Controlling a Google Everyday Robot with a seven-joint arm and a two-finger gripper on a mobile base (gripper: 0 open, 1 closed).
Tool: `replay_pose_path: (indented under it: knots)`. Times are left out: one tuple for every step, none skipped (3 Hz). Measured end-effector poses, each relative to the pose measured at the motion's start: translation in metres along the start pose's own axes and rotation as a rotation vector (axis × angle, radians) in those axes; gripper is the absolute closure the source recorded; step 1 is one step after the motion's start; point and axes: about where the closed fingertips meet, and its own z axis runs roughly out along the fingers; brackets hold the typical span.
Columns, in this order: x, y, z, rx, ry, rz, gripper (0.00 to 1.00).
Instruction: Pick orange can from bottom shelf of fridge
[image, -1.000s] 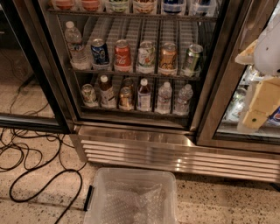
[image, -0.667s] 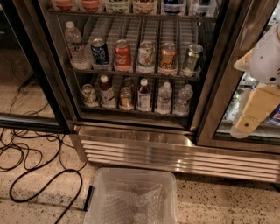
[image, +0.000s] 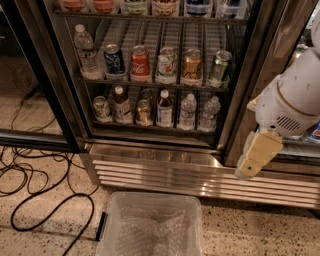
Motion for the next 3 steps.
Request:
replay_pose_path:
  knots:
    - [0.0,0.0,0.0,0.0,0.0,0.0,0.0]
    - [-0.011,0.014,0.029,-0.021,-0.044,0.006,0.0]
    - [-0.037,0.032,0.088,-0.065,-0.112,0.038,0.0]
